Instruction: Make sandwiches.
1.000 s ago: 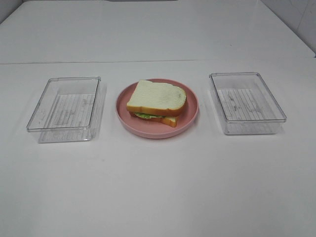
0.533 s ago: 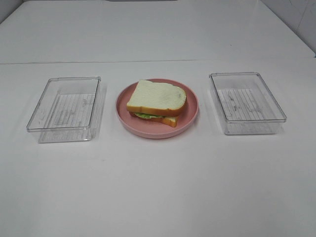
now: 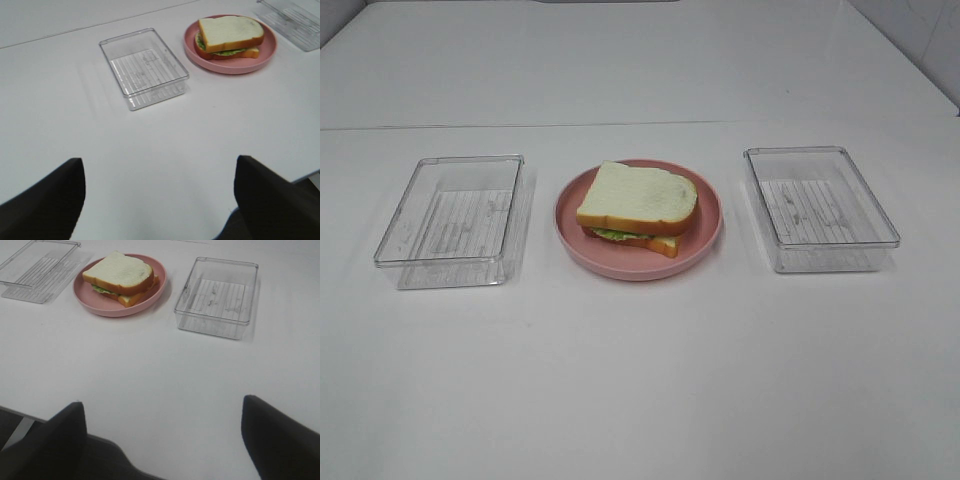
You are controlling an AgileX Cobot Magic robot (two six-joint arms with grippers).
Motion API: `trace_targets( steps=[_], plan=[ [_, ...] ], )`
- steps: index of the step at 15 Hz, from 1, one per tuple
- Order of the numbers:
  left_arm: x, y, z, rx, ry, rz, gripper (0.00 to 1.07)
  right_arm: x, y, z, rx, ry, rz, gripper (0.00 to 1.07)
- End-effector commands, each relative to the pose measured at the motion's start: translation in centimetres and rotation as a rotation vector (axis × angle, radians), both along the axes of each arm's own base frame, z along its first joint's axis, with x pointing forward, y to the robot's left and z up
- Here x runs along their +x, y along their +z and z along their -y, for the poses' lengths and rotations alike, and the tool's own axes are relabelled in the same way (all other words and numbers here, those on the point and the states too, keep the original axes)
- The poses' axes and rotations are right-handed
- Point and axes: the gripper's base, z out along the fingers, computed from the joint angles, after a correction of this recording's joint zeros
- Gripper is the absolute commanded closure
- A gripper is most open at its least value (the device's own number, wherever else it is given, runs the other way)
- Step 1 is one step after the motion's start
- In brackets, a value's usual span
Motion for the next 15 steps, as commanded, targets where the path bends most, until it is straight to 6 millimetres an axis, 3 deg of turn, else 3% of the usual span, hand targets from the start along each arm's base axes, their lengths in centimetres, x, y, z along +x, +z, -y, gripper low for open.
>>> trace_targets(
  steps=[1,5,15],
  plan=[
    [-0.27,-0.16,0.09,-0.004,0.139,0.021,0.28,0.12,0.06,-0.21,0.012,-0.098,0.01,0.27],
    [-0.34,-0.16,0.23,-0.001,0.317,0.024,0.28,0.01,0.05,-0.32,0.017,-0.154,0.022,0.27],
    [-0.34,-0.16,0.22,0.002,0.326,0.025,0.28,0.0,0.05,-0.3,0.016,-0.149,0.022,0.27]
  ],
)
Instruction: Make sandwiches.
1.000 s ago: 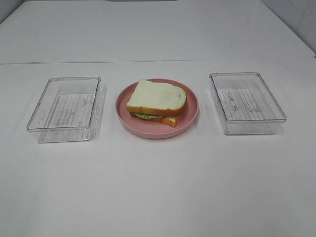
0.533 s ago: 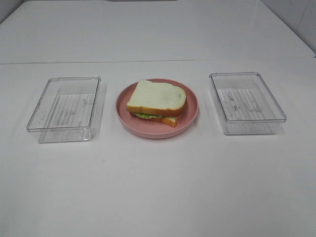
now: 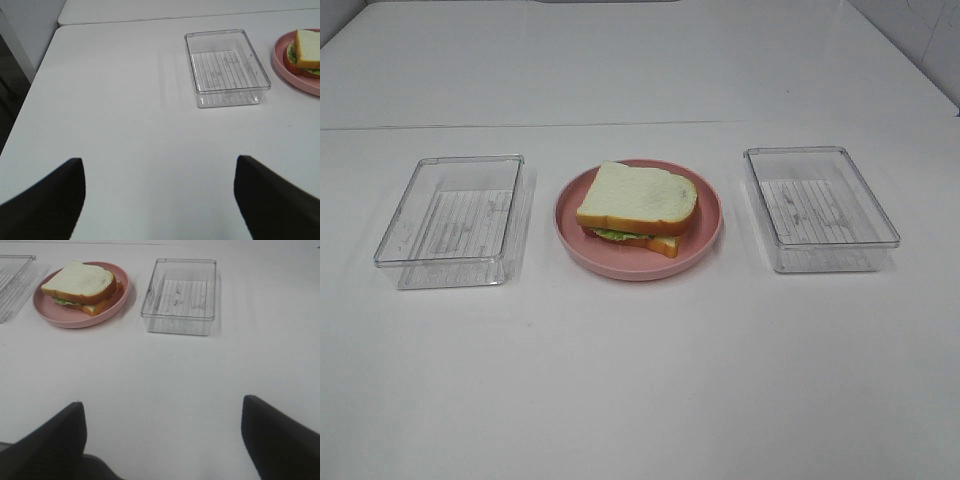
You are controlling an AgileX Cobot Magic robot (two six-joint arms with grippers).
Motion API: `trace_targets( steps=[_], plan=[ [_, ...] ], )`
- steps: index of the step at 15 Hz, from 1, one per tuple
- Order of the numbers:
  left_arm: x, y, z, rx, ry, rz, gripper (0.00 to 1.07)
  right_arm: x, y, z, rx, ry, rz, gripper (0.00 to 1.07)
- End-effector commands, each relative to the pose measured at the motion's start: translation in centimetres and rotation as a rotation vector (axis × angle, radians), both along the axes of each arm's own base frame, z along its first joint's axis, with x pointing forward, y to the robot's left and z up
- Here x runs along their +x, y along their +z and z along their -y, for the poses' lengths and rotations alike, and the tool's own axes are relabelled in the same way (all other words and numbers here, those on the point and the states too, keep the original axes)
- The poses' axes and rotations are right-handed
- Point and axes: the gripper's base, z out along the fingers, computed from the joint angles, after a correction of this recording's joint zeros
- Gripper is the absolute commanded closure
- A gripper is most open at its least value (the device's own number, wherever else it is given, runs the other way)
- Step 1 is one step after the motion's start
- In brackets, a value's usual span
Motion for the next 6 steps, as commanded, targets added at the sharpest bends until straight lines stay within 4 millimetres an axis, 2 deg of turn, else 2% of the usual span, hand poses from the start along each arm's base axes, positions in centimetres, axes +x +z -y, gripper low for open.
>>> trace_targets(
  steps=[1,6],
  plan=[
    [-0.28,-0.16,0.02,0.0,0.001,0.024,0.28,-0.16,0.03,-0.04,0.007,-0.003,0.023,0.27],
    [-0.28,-0.16,0.02,0.0,0.001,0.024,0.28,-0.16,0.03,-0.04,0.007,-0.003,0.023,0.27]
  ],
)
